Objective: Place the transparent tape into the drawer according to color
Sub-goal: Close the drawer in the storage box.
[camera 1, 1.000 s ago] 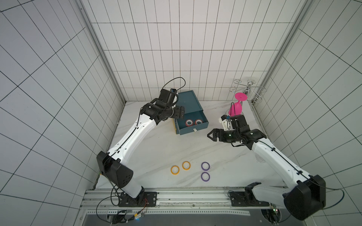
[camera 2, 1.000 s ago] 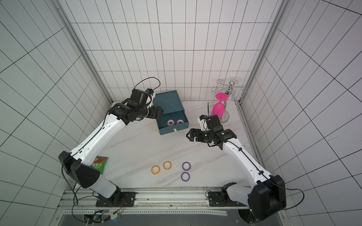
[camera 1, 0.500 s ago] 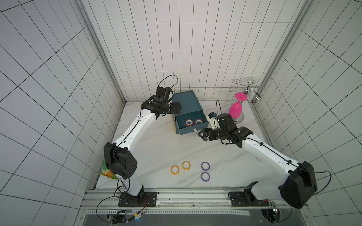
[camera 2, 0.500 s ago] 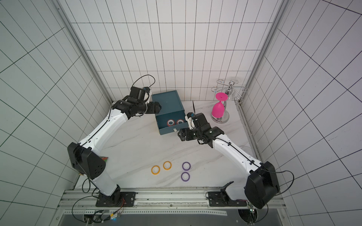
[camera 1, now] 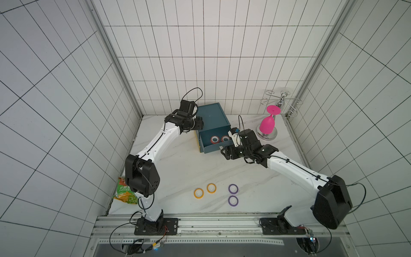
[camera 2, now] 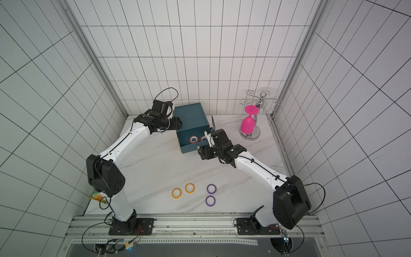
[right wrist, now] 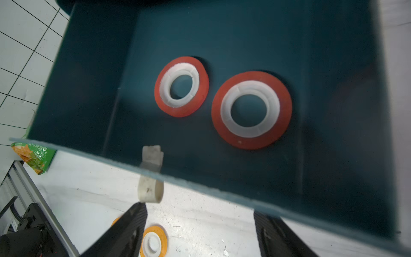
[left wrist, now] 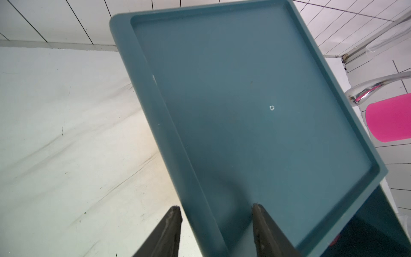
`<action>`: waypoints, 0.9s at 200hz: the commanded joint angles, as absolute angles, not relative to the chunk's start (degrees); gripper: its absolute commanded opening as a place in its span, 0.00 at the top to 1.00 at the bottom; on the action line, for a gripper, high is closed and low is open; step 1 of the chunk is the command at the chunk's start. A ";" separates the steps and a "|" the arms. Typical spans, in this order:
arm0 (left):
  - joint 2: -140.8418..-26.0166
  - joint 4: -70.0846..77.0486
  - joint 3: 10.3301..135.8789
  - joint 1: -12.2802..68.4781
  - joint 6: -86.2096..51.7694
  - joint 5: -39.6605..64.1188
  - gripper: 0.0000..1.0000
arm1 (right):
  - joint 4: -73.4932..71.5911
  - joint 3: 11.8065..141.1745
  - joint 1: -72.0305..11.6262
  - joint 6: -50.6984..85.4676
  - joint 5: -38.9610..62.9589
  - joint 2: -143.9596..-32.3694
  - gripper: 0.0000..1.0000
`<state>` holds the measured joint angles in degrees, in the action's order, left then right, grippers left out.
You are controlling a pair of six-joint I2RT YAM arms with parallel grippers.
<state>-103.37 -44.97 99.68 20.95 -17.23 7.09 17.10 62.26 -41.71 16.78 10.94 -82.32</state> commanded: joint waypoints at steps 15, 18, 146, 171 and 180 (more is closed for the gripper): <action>-104.33 -45.66 99.12 20.47 -16.63 7.71 0.51 | 12.76 65.63 -43.02 15.53 8.88 -83.78 0.26; -104.33 -45.69 99.05 20.48 -16.65 7.78 0.52 | 12.58 65.59 -43.06 15.53 8.88 -83.91 0.27; -104.50 -47.00 99.22 20.13 -16.26 10.43 0.59 | 0.07 63.60 -44.71 15.78 5.16 -86.19 0.52; -104.56 -47.20 99.22 20.13 -16.06 10.90 0.61 | -3.37 63.54 -44.82 15.30 3.25 -87.23 0.56; -104.59 -47.17 99.23 20.13 -16.06 11.16 0.61 | -4.58 63.58 -44.87 15.08 2.62 -87.80 0.57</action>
